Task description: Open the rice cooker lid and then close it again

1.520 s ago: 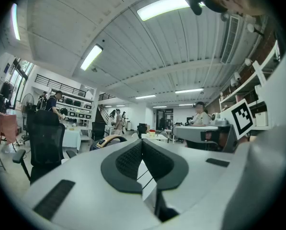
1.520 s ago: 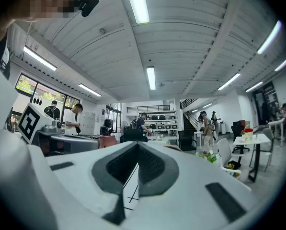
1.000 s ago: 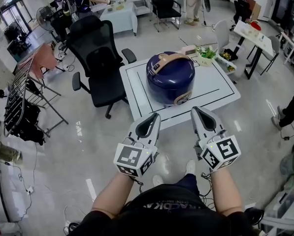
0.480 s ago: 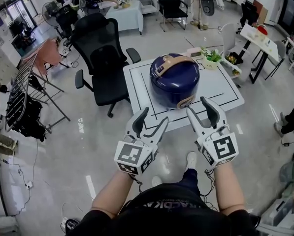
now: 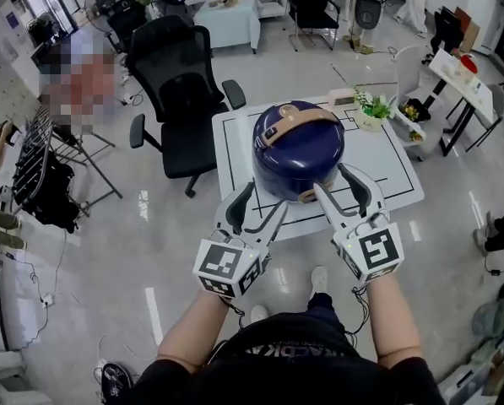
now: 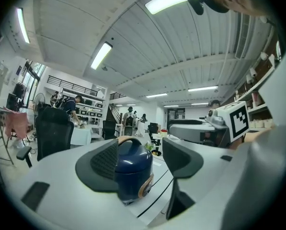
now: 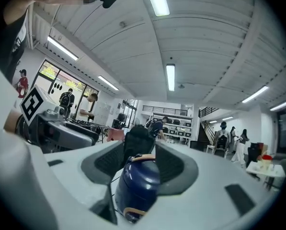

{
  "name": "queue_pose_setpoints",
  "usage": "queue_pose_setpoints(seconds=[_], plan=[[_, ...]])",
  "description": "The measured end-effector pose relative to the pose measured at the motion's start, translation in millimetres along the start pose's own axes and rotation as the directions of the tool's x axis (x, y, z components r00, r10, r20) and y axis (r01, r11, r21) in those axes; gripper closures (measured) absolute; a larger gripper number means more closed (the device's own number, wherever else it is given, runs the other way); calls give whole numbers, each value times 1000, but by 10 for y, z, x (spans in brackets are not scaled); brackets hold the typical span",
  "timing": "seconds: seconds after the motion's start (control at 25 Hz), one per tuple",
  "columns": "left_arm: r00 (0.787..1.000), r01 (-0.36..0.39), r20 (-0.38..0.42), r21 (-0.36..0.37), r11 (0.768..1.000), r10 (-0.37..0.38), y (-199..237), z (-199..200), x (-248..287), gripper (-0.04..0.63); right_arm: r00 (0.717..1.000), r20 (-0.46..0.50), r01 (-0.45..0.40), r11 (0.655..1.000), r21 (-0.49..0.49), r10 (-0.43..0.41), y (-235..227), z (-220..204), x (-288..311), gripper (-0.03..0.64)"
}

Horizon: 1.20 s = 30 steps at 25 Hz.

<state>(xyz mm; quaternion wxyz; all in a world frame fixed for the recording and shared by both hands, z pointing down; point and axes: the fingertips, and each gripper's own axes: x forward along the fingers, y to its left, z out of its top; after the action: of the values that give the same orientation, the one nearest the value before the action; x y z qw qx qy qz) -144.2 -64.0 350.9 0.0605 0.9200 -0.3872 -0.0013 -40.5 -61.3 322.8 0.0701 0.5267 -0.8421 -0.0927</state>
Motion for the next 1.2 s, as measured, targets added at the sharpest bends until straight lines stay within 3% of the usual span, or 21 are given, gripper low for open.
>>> queue_pose_setpoints(seconds=[0.36, 0.84, 1.2], plan=[[997, -74, -18, 5, 997, 74, 107, 5, 597, 319, 997, -28, -72, 996, -55, 71, -511, -285, 409, 423], [981, -194, -20, 5, 981, 194, 255, -13, 1057, 321, 980, -46, -197, 969, -150, 192, -838, -556, 900, 423], [950, -313, -9, -11, 950, 312, 252, -22, 1165, 321, 956, -125, -293, 882, -369, 265, -911, -708, 1086, 423]])
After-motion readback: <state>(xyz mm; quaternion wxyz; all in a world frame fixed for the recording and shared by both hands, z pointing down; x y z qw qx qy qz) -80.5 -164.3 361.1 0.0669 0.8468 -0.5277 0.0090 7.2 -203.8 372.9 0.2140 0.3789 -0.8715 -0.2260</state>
